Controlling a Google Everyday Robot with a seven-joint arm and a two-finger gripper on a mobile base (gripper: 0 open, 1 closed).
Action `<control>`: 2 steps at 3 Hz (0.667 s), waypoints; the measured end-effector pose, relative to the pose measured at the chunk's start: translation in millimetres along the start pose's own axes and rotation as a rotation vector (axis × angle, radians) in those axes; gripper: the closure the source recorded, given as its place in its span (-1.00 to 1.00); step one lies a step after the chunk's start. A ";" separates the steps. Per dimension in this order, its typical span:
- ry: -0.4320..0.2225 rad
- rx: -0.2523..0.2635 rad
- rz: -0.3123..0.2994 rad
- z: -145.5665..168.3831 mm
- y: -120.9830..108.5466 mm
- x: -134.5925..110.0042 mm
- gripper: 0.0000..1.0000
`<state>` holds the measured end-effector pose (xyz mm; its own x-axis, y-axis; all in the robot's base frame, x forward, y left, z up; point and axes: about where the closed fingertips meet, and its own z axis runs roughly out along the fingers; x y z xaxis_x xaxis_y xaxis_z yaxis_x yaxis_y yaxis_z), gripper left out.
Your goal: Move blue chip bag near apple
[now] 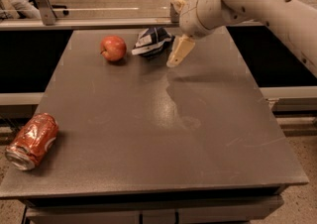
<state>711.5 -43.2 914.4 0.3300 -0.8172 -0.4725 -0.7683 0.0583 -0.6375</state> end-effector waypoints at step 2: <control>0.137 0.019 0.105 -59.9 7.4 32.0 -1.00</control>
Offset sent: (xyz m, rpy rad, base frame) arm -0.0224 -0.0534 0.0105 -0.0518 0.0326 -0.1145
